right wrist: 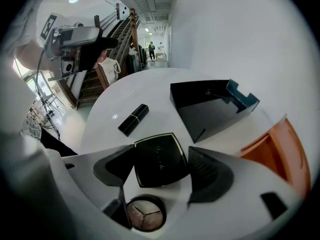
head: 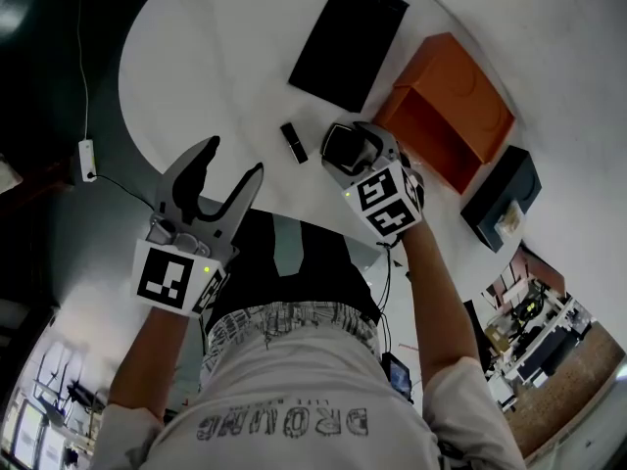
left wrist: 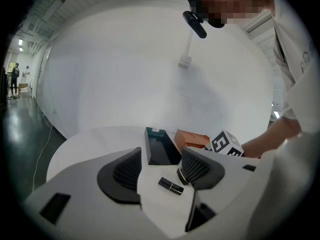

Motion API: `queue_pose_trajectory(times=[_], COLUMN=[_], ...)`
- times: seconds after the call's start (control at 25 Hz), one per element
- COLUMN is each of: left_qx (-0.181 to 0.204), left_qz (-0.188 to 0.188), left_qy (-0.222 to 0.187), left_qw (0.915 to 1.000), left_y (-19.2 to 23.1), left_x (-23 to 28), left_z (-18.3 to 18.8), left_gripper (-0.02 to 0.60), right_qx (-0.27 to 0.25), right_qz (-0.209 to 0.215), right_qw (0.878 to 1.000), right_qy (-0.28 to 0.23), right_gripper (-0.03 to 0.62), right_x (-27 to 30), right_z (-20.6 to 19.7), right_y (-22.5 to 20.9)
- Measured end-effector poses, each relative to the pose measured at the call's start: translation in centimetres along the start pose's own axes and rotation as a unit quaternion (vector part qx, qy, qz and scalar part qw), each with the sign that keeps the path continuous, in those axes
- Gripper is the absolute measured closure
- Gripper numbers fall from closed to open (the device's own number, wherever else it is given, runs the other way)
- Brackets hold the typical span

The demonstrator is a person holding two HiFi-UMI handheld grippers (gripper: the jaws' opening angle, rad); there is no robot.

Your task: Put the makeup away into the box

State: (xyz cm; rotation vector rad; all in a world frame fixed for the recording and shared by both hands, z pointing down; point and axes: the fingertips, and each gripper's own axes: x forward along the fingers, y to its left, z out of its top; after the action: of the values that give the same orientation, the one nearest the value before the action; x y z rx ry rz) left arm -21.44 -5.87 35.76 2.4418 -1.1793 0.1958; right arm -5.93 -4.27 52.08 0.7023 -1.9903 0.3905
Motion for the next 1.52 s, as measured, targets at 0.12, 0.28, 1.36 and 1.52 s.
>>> queue_pose_trajectory(times=[0.12,0.28,1.36,1.52], left_qx=[0.003,0.009,0.012,0.01], left_qz=[-0.002,-0.004,-0.006,-0.005], left_qy=[-0.002,-0.003,-0.015,-0.019], left_qw=[1.0,0.9999,0.9998,0.9998], left_y=[-0.2,-0.4,-0.2,0.6], left_x=[0.0,0.0,-1.0,-1.3], left_z=[0.4,0.9,2.4,2.8], left_gripper=[0.313,0.313,0.313,0.313], right_qx=[-0.002,0.004,-0.097,-0.091], right_qz=[-0.001,0.0,0.029,0.023], right_qw=[1.0,1.0,0.985,0.986], right_qy=[0.003,-0.005,0.142,0.138], right_gripper=[0.245,0.253,0.261,0.263], right_x=[0.0,-0.2,0.8,0.6], right_z=[0.1,0.2,-0.6,-0.6], right_y=[0.1,0.3,1.2,1.3])
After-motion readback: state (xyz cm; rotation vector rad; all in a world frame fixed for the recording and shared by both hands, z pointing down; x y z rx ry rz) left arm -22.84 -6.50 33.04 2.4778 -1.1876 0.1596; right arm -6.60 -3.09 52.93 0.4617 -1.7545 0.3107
